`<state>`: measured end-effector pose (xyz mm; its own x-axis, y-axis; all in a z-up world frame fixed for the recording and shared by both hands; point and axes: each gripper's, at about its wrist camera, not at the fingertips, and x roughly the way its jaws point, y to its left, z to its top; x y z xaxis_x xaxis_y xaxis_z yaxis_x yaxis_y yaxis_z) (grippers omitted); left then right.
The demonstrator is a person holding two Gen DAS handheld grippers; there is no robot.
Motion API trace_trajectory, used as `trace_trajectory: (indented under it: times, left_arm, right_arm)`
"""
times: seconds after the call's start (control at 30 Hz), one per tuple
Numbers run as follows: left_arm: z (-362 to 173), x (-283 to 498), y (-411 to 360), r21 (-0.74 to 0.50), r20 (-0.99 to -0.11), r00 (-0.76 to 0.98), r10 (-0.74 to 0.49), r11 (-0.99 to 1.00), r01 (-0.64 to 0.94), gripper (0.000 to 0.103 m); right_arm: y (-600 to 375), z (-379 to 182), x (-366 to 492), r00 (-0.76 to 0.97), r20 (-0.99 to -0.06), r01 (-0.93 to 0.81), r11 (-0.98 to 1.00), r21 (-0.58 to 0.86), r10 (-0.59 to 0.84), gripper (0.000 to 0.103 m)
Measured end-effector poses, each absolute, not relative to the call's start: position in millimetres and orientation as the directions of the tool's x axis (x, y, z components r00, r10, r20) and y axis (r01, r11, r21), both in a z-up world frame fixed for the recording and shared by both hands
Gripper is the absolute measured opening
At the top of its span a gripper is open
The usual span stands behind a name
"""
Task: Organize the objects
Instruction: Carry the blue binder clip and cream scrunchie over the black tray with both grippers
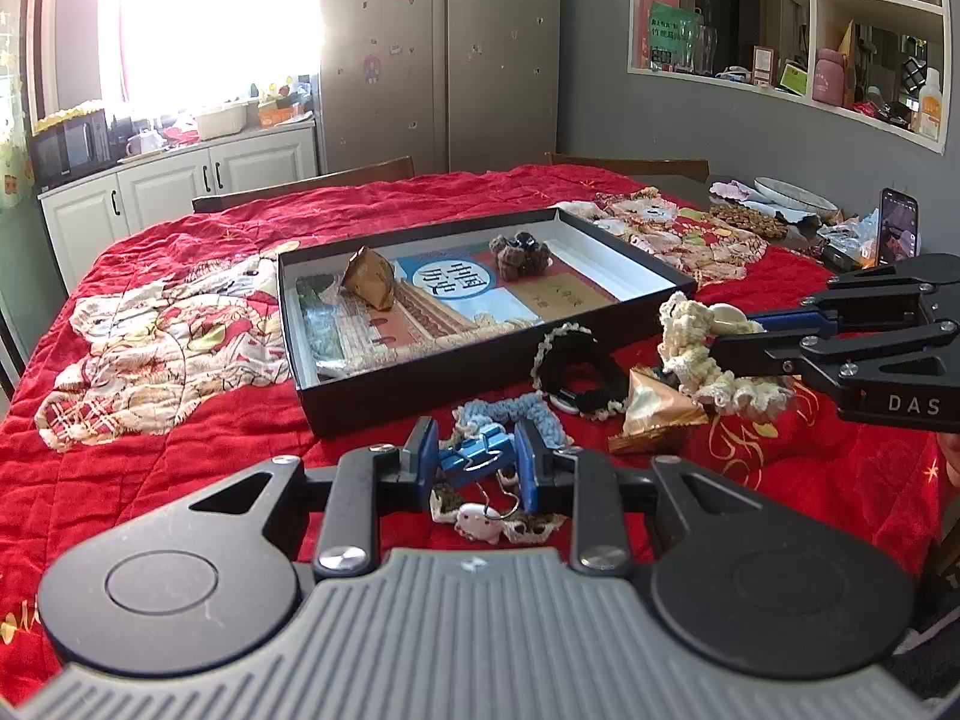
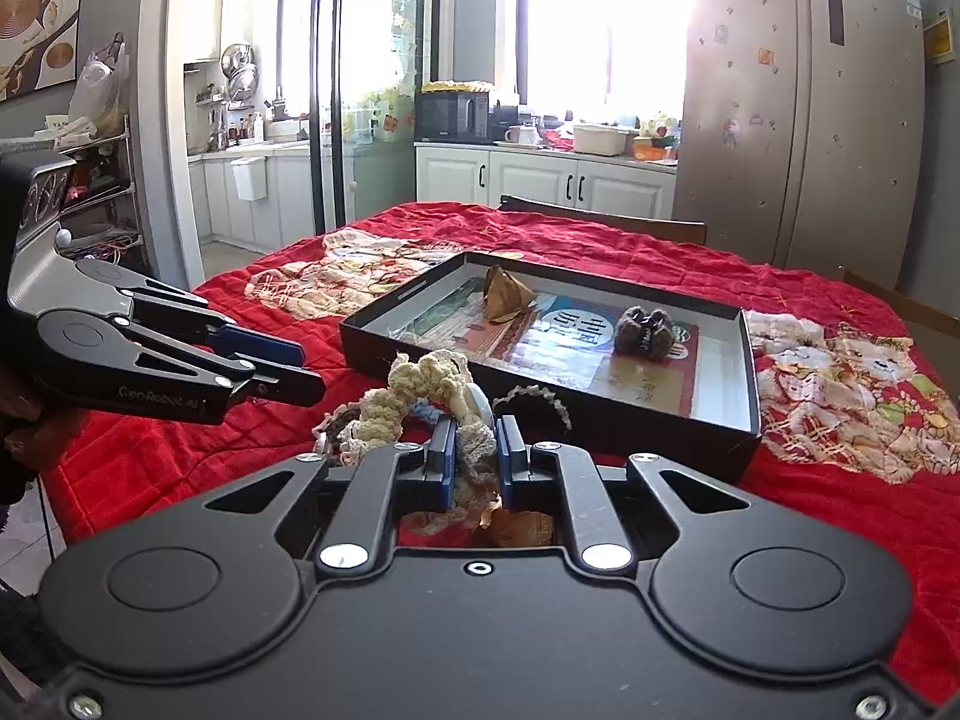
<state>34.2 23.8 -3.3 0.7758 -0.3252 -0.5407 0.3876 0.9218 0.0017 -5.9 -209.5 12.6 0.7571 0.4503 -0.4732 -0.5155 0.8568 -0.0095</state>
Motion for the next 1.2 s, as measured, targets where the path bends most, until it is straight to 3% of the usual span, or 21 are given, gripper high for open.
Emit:
trace_trajectory:
  times: [1.2]
  left_arm:
    - [18, 92, 19, -0.025, -0.480, 0.819, -0.314, 0.938, 0.345, 0.031]
  right_arm:
    - [-223, 24, 63, 0.833, -0.429, -0.413, 0.909, -0.058, 0.351, 0.013]
